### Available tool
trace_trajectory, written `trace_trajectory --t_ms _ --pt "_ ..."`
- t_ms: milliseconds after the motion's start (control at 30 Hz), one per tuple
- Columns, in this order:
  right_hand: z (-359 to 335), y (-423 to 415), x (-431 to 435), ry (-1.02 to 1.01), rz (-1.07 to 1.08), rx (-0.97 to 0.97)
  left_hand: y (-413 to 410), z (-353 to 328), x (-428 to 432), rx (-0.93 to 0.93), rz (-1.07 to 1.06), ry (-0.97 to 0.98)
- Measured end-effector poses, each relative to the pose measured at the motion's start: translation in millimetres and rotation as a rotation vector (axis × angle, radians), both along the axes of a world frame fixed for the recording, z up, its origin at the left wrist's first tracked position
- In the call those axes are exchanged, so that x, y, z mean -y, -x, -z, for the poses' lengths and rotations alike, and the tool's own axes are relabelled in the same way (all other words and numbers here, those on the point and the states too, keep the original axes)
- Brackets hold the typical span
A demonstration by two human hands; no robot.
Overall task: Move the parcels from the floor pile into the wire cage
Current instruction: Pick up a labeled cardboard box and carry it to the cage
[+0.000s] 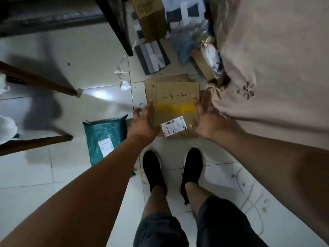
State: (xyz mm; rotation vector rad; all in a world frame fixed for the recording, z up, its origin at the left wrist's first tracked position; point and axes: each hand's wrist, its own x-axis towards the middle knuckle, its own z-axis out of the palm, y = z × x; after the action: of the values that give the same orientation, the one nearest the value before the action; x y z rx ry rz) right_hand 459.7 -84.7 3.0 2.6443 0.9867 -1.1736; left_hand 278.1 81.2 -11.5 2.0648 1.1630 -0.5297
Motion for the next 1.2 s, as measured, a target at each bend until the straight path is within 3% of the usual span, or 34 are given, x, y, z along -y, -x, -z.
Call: trace_trajectory --t_ms 367,633,900,1200 --pt "197.3 -29.5 -23.6 0.039 0.139 -0.082 -48.1 200.2 -25.2 0.05 0.025 0.123" --pt "256.0 -30.9 3.0 -0.133 0.256 -0.102 -56.9 261.0 -18.9 0.113 0.053 0.14" --pt "221.1 -28.6 -5.0 -0.351 0.375 -0.13 -55.9 217.4 -19.4 0.213 -0.063 0.107" --pt "38.9 -21.8 -30.3 -0.363 0.304 -0.155 -47.2 24.9 -43.3 0.209 -0.112 0.112"
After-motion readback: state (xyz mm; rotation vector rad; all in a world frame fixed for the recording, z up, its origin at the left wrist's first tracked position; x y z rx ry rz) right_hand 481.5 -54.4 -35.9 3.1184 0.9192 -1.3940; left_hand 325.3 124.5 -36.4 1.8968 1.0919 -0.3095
